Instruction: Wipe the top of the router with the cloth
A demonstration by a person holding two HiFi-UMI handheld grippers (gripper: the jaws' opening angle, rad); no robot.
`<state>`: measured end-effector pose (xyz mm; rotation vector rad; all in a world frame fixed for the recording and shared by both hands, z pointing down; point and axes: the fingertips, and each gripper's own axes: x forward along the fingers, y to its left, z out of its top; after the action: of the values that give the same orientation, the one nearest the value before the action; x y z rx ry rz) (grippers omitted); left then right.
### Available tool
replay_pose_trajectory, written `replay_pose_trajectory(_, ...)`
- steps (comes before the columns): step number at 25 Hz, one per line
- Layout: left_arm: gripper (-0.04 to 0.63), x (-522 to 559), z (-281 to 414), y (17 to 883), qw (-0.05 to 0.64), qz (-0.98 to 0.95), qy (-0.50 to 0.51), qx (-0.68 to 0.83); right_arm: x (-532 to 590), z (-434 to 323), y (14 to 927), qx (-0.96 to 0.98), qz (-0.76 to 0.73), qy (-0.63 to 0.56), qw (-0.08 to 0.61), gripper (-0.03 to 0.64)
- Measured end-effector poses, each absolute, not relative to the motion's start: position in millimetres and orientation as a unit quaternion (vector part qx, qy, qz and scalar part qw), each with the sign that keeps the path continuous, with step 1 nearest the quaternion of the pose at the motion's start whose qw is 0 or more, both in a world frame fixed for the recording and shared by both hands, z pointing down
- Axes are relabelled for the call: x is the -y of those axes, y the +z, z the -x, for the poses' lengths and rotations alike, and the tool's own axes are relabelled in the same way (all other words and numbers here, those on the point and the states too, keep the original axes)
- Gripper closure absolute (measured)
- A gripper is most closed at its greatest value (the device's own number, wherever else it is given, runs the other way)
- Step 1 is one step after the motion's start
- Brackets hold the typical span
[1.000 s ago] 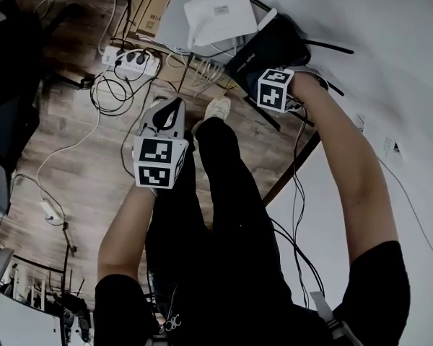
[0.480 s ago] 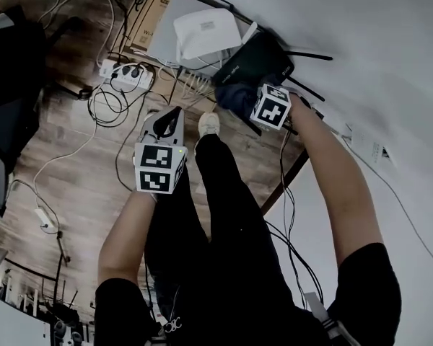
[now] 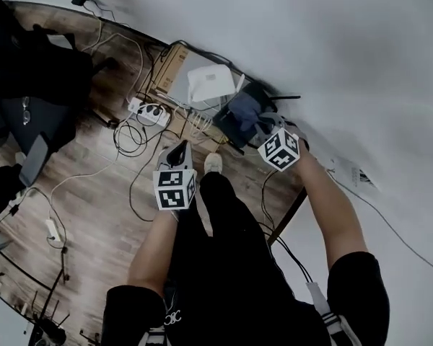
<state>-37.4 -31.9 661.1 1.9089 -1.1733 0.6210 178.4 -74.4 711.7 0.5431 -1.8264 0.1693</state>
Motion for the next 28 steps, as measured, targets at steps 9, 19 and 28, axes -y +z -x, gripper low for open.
replay_pose_trajectory(9, 0.592, 74.1, 40.9, 489.6, 0.31, -0.777, 0.203, 0.509, 101.0, -129.4, 498.7, 0.841, -0.418, 0.09, 0.332, 0.595)
replay_pose_trajectory(19, 0.592, 102.4, 67.2, 295.8, 0.186, -0.795, 0.12, 0.565, 115.9, -124.0, 281.3, 0.824, -0.556, 0.087, 0.069, 0.595)
replay_pose_trajectory(28, 0.592, 102.6, 81.0, 182.6, 0.103, -0.802, 0.053, 0.586, 105.6, -112.4, 177.4, 0.828, -0.559, 0.03, -0.029, 0.597)
